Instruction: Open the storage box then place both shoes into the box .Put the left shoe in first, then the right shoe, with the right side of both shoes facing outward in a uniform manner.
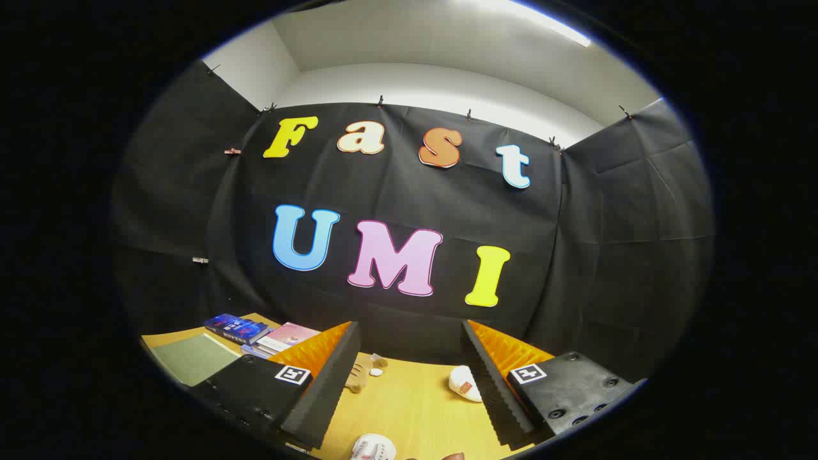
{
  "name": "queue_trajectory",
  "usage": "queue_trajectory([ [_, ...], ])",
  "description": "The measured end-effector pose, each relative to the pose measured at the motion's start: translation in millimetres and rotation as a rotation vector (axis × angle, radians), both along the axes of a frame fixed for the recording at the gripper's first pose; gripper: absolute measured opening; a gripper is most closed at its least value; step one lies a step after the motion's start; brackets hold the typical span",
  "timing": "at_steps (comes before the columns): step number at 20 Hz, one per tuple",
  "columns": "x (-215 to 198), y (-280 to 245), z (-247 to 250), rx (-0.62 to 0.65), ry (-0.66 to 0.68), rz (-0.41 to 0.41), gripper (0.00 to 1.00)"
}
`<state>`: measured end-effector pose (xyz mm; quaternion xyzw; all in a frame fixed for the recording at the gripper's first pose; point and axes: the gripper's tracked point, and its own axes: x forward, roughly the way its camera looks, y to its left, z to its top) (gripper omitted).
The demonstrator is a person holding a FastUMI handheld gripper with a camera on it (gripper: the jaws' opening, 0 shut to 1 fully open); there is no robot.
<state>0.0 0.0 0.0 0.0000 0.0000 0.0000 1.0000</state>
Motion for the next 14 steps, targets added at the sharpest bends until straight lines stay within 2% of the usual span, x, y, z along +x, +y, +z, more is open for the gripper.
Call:
queue_trajectory([
  [5,-3.6,22.8,0.8,-0.005,0.004,0.032,0.97],
  [14,3.4,64.6,-5.6,0.014,0.015,0.147,0.97],
])
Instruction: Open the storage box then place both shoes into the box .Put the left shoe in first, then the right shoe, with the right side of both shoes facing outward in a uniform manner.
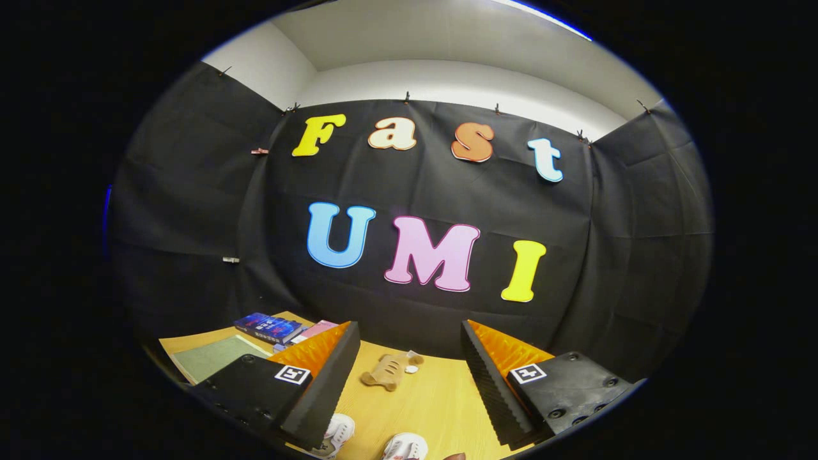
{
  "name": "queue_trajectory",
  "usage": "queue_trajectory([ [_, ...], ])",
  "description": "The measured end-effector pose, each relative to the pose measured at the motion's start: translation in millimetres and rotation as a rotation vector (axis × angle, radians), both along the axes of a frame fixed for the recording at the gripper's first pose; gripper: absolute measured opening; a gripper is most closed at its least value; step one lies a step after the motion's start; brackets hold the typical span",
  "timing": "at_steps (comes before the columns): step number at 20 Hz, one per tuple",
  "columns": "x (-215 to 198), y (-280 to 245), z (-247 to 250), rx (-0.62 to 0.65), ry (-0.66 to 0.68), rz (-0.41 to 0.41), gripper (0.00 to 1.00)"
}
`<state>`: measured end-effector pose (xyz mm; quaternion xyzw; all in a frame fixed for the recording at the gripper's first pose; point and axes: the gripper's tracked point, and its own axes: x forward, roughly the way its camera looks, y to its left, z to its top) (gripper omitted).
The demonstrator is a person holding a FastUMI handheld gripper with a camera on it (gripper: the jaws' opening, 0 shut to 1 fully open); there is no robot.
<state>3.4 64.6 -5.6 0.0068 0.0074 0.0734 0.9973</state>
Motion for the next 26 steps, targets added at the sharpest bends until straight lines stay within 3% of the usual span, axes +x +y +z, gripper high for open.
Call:
queue_trajectory([
  [4,2.3,27.3,-10.0,0.008,0.026,0.106,0.97],
  [7,-1.8,67.7,-22.5,0.096,0.087,0.287,0.97],
  [11,-16.9,120.9,-46.9,0.329,0.264,0.58,0.97],
  [16,-28.4,171.4,-91.9,0.643,0.589,0.837,0.98],
  [19,-29.7,192.2,-124.6,0.801,0.767,0.92,0.98],
  [26,-20.5,232.8,-200.2,1.05,1.013,0.99,0.97],
])
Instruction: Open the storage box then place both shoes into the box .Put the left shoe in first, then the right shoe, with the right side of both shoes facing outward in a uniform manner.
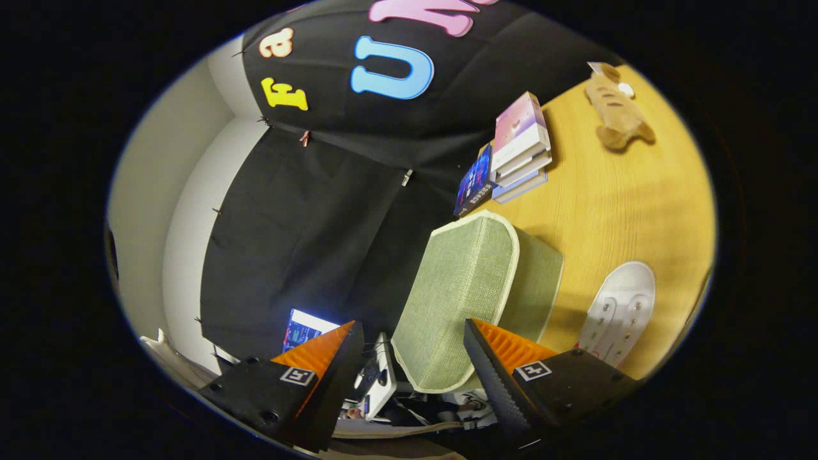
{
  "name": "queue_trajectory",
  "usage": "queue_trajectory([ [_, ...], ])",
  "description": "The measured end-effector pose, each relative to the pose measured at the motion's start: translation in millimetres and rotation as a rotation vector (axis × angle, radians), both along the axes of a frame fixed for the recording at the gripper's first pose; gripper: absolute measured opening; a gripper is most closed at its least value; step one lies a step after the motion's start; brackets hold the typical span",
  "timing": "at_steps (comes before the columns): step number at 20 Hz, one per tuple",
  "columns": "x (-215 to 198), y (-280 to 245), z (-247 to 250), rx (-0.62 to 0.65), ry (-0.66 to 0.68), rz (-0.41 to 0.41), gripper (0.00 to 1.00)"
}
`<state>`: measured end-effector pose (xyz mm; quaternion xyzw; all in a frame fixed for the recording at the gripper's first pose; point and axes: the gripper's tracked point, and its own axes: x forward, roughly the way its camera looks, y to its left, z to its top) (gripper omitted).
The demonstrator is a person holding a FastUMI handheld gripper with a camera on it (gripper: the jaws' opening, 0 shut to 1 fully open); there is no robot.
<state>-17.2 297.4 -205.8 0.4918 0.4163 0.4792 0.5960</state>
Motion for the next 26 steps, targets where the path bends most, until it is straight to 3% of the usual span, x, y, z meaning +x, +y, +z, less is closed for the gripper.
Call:
queue_trajectory([
  [3,2.2,14.5,-39.2,-0.005,0.099,0.035,0.97],
  [9,-1.8,41.3,-60.9,0.106,0.236,0.096,0.97],
  [15,8.5,43.1,-58.3,0.208,0.285,0.075,0.95],
  [18,8.0,47.0,-64.0,0.168,0.287,0.07,0.92],
  [19,3.2,48.0,-62.6,0.165,0.304,0.089,0.75],
  [20,0.7,47.4,-61.9,0.152,0.308,0.1,0.75],
  [23,-5.8,40.9,-68.8,0.098,0.278,0.102,0.32],
  [24,-3.5,39.0,-64.3,0.098,0.267,0.08,0.24],
  [25,0.2,34.5,-50.0,0.124,0.246,0.057,0.09],
  [26,-0.1,32.0,-38.0,0.143,0.216,0.038,0.08],
])
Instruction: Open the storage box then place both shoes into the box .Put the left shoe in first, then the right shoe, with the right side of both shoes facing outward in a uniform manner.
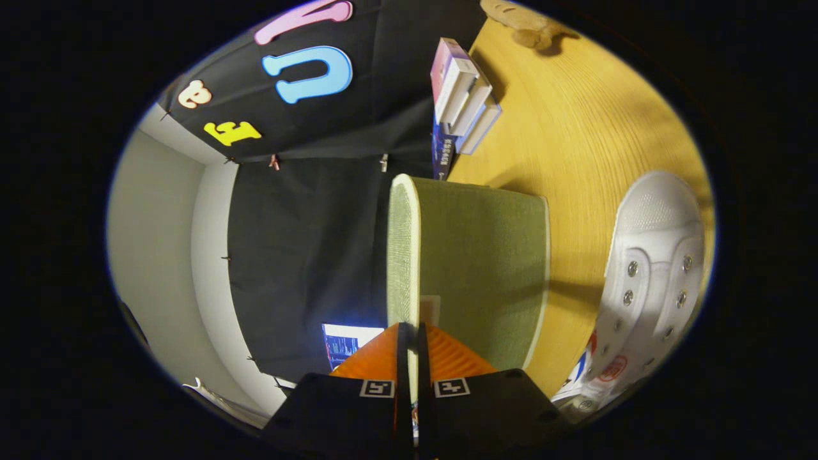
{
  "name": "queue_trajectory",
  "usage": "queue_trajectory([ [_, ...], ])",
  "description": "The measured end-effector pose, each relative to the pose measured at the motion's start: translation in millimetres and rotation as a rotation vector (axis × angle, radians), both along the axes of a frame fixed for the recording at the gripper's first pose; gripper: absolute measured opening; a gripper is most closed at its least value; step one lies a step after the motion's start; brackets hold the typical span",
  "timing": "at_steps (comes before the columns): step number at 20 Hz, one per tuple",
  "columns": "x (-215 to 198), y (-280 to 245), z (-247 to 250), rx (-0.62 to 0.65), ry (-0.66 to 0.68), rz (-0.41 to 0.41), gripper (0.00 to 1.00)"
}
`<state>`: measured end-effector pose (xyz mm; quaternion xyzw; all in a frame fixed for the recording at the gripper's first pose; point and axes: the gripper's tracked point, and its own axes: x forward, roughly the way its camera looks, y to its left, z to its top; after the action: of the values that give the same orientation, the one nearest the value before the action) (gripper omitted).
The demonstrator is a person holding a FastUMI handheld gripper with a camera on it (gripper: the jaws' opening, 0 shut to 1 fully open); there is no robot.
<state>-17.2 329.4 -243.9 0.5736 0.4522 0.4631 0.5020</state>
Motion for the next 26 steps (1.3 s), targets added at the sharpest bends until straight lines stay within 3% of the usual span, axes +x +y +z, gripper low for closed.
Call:
queue_trajectory([
  [8,3.3,8.1,100.9,-0.038,-0.152,-0.08,0.06],
  [15,15.7,72.6,184.4,-0.141,-0.347,-0.146,0.07],
  [20,5.2,144.7,216.7,-0.177,-0.439,-0.116,0.08],
  [26,-7.9,213.0,219.7,-0.209,-0.465,-0.092,0.1],
])
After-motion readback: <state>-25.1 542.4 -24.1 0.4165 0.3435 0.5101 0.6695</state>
